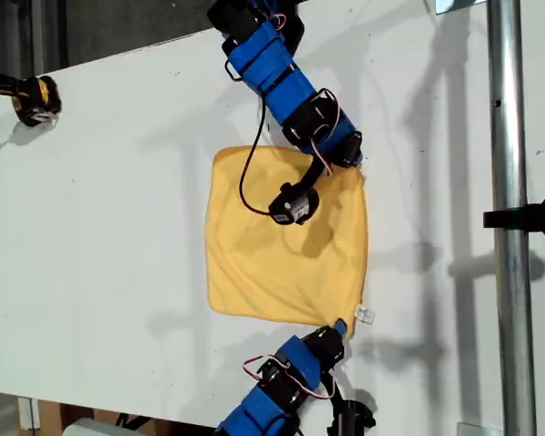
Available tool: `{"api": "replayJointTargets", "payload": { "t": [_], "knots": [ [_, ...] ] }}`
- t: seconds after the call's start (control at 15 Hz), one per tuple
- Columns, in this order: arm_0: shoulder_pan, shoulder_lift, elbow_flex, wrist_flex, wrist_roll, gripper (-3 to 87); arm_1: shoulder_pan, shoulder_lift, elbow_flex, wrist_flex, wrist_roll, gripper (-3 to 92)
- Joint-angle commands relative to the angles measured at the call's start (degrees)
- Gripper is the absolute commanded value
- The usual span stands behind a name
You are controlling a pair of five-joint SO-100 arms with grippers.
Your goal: Grasp corners of a towel and fold twice.
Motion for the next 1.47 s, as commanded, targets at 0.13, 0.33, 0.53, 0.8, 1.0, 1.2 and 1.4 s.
{"api": "replayJointTargets", "payload": {
  "t": [0.13, 0.33, 0.53, 0.8, 1.0, 1.2, 1.4],
  "knots": [
    [-8.7, 9.1, 1.1, 3.4, 6.1, -0.7, 11.0, 11.4, 0.8, 4.6, -3.9, -0.1],
    [-22.9, 20.7, 11.2, 2.8, 12.3, -0.7, 25.0, 16.9, 7.1, 9.4, -9.1, -0.1],
    [-38.2, 24.7, 16.0, 5.8, 19.2, -0.7, 38.3, 19.9, 11.4, 10.5, -14.7, -0.1],
    [-54.3, 24.4, 15.5, 6.4, 28.9, -0.7, 54.0, 23.0, 14.3, 7.4, -22.5, -0.1],
    [-62.6, 24.1, 11.0, 7.0, 35.3, -0.7, 63.5, 24.3, 13.6, 4.4, -28.3, -0.1],
    [-67.6, 22.6, 6.1, 5.4, 41.0, -0.7, 70.7, 25.8, 11.8, 1.8, -32.9, -0.1],
    [-70.0, 19.7, 0.5, 4.0, 44.6, -0.7, 77.4, 29.3, 10.6, -0.7, -35.9, -0.1]
  ]
}}
